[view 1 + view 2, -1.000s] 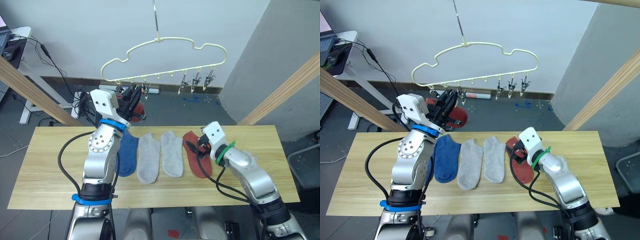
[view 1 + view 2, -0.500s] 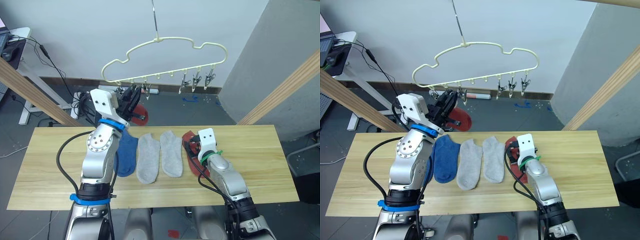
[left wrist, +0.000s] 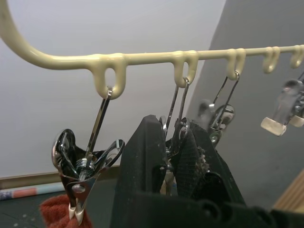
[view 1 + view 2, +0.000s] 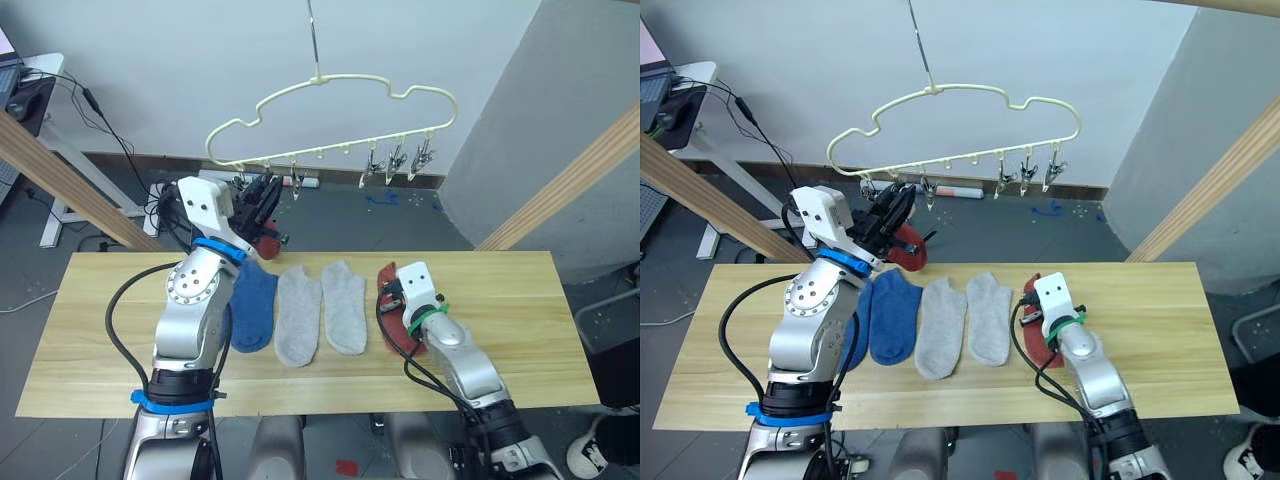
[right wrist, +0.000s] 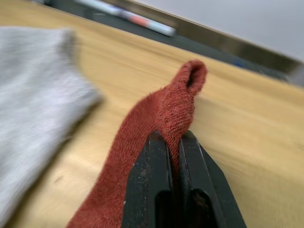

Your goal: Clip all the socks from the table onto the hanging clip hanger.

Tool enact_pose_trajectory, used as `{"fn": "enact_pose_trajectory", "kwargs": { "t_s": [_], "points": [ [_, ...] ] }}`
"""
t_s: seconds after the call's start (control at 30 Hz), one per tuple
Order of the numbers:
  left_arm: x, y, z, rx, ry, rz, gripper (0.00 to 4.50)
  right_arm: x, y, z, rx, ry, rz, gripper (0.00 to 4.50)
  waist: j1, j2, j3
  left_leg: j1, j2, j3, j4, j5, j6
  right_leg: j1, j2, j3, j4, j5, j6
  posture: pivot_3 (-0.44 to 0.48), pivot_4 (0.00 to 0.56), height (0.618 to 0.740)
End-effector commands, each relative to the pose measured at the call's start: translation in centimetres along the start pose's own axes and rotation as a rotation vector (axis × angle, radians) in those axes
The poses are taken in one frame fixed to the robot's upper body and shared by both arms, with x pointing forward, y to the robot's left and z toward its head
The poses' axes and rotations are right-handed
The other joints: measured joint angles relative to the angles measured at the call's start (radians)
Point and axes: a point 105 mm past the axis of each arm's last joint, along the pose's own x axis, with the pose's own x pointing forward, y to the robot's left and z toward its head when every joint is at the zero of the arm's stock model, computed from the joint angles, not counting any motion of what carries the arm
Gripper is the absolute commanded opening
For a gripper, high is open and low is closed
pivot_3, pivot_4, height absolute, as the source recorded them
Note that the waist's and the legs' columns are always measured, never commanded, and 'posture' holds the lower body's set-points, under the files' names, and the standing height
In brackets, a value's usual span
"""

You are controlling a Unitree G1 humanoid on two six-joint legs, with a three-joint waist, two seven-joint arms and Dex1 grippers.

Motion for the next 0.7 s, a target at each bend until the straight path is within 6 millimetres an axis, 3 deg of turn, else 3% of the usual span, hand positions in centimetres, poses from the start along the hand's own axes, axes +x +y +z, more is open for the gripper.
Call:
{"fn": "enact_pose_trajectory", "kwargs": {
  "t_s": [0.03,0.2,0.3,0.7],
  "points": [
    [-0.4,-0.9,1.4,-0.037,-0.012,-0.106,0.27,-0.8,2.8,6.2,-0.11,-0.203,0.232,0.0,-0.009,0.0,0.0,0.0,0.0,0.0,0.0,0.0,0.0,0.0,0.0,0.0,0.0,0.0,0.0,-0.025,0.352,0.735],
    [-0.4,-0.5,2.1,-0.153,0.039,-0.178,0.27,-0.7,5.6,10.8,-0.259,-0.303,0.464,0.0,-0.019,0.0,0.0,0.0,0.001,-0.001,0.0,0.0,0.0,0.0,0.001,-0.001,0.001,0.0,0.0,-0.034,0.353,0.735],
    [-0.2,-0.1,2.7,-0.188,0.053,-0.19,0.27,0.0,6.3,12.4,-0.339,-0.329,0.489,0.0,-0.019,0.0,0.0,0.0,0.0,-0.001,0.0,0.0,0.0,0.0,0.001,-0.001,0.0,0.0,0.0,-0.032,0.353,0.735],
    [0.0,-0.1,3.0,-0.277,0.061,-0.141,0.27,2.1,8.0,15.0,-0.497,-0.357,0.425,0.0,-0.016,0.0,0.0,-0.002,0.0,-0.002,0.0,0.0,0.0,-0.001,-0.002,-0.003,0.0,0.003,-0.005,-0.041,0.352,0.735]
  ]
}}
